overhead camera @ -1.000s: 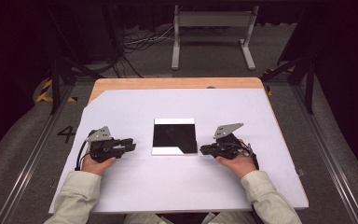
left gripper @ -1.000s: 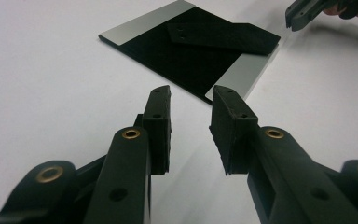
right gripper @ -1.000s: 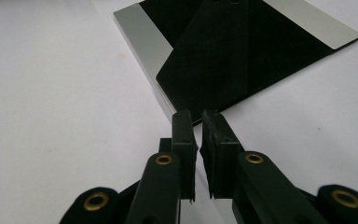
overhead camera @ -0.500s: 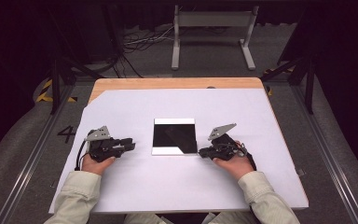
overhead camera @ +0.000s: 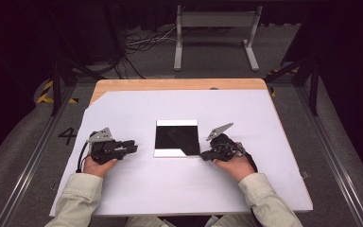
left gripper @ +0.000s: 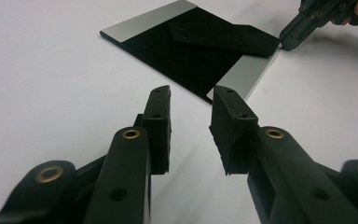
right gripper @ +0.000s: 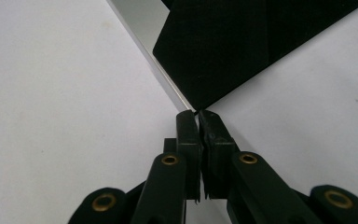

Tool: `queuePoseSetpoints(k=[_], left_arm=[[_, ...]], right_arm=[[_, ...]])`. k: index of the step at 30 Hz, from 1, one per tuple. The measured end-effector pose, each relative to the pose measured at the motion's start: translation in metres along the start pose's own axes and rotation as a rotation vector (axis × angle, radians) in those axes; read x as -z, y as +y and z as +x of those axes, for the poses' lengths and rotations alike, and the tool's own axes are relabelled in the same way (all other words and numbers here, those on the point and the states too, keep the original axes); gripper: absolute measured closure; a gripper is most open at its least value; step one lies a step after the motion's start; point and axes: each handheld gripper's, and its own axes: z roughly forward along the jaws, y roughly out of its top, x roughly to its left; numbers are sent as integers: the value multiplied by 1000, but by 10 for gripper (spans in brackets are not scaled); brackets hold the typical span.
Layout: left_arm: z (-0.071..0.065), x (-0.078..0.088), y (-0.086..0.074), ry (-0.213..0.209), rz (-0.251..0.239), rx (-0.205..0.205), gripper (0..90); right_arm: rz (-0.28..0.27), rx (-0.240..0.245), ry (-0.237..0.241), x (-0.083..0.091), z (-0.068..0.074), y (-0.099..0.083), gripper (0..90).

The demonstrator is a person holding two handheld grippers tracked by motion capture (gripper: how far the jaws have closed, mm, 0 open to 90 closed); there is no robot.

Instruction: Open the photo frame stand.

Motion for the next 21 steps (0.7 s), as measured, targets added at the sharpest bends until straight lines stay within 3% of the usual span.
queuePoseSetpoints(k=[8,16,21], left_arm=[[0,-1,0,0,4,8,668],[1,-2,0,0,9,10,663],[1,-2,0,0,11,11,659]], right_arm=[[26,-6,-14,-1,2,4,878],[68,7,-59,-2,8,9,880],[39,6,-50,-1,7,8,896]])
